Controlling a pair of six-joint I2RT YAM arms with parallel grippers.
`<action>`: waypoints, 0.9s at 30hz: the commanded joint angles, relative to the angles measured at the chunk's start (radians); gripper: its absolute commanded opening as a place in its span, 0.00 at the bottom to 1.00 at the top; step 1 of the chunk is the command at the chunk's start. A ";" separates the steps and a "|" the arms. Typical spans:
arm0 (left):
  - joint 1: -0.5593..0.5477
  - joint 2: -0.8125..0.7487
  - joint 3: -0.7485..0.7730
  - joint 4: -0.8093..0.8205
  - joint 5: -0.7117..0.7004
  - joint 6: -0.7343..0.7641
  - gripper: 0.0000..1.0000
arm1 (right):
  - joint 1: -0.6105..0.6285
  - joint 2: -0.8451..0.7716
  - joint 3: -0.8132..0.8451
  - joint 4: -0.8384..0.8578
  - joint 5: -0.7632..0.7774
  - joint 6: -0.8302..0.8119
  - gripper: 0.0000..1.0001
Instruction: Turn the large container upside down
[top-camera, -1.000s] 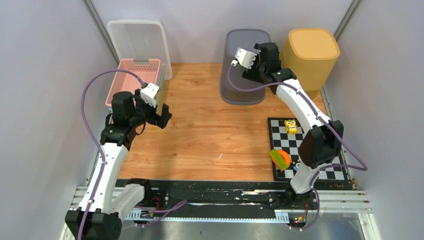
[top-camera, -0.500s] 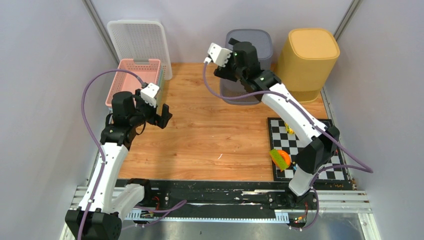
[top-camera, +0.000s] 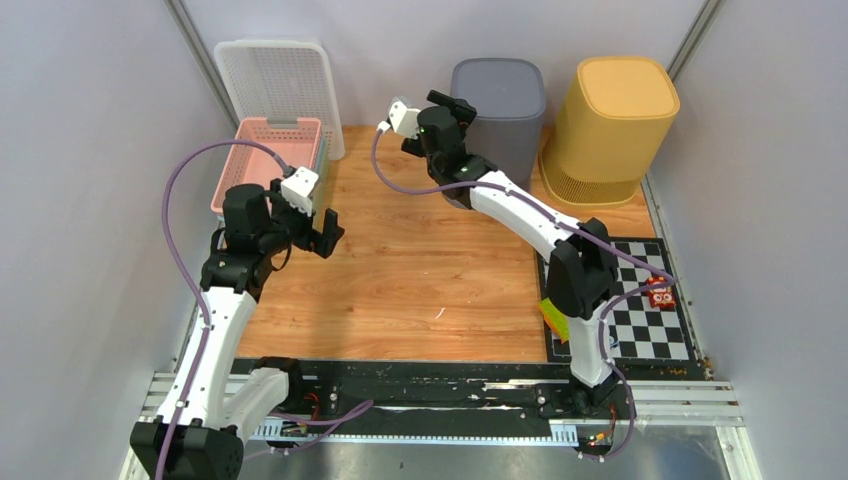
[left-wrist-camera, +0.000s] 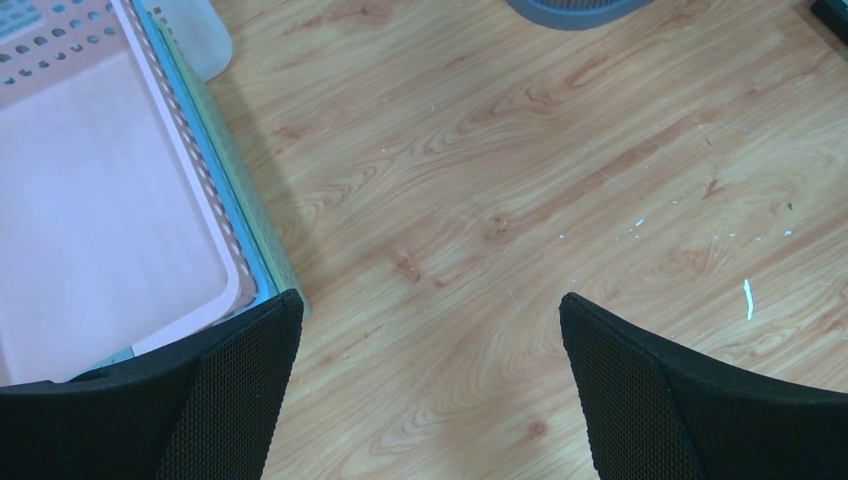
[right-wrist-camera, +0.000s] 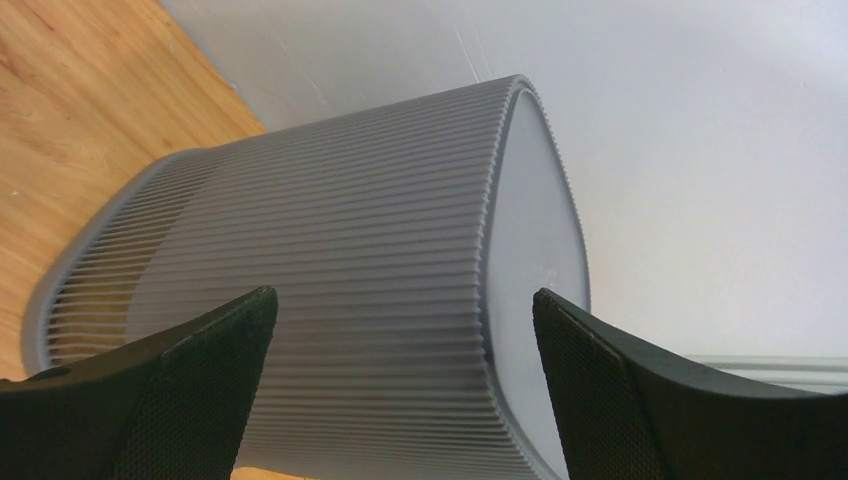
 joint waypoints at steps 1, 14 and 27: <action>0.007 -0.021 -0.019 0.019 0.014 0.014 1.00 | -0.019 0.040 0.049 0.132 0.118 -0.054 1.00; 0.007 -0.016 -0.024 0.028 0.034 0.018 1.00 | -0.087 0.085 0.047 0.108 0.125 -0.011 1.00; 0.006 -0.018 -0.024 0.025 0.035 0.015 1.00 | -0.098 0.069 0.044 0.074 0.108 0.019 1.00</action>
